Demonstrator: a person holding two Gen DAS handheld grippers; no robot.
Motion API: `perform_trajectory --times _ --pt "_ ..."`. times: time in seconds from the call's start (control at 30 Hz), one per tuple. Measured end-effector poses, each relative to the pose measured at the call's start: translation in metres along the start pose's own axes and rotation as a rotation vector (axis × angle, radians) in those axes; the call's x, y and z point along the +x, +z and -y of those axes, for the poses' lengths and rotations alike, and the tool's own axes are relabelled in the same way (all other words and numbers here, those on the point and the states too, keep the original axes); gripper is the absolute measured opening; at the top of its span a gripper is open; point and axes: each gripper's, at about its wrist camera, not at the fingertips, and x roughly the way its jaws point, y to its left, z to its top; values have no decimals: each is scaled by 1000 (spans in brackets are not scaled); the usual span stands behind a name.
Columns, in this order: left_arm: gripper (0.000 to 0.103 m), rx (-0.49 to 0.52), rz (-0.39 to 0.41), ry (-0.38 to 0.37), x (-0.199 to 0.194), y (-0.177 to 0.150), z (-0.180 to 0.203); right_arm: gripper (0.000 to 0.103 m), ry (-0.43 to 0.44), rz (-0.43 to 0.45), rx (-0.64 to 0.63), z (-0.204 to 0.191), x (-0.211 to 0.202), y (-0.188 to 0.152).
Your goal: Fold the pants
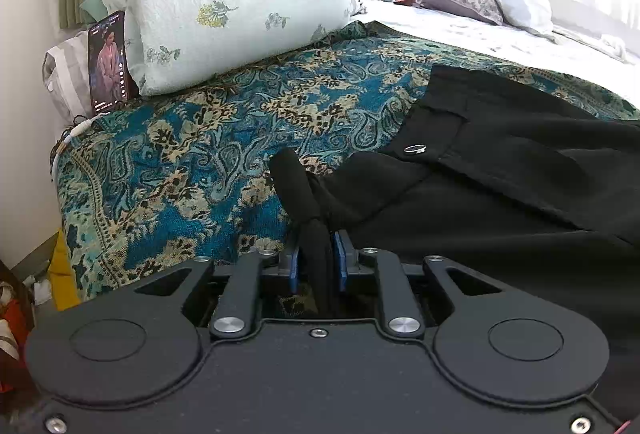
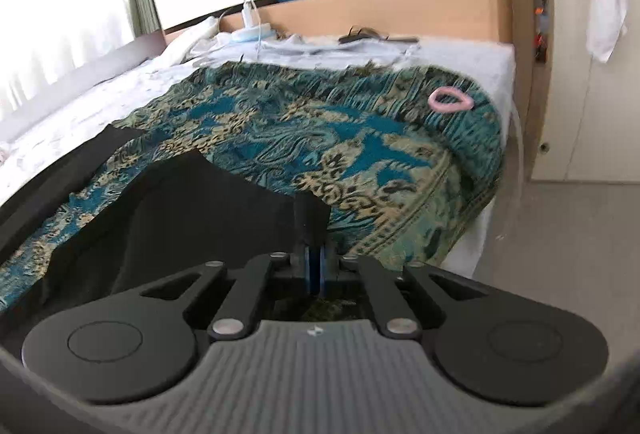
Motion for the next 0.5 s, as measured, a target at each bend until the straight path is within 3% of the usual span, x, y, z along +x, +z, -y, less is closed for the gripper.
perform_trajectory --times 0.03,0.13,0.27,0.37,0.5 --pt "20 0 -1 1 0 -1 0 12 -13 13 -5 -1 -4 0" --pt "26 -7 -9 3 0 0 -2 39 -129 24 -11 0 -6 4" --pt "45 -18 3 22 -6 4 -5 42 -157 39 31 14 -15 17" --pt "56 -20 38 38 -15 10 -5 56 -97 62 15 10 -26 29" --pt "72 -25 114 22 -35 23 -3 63 163 -4 -35 -16 -31 40"
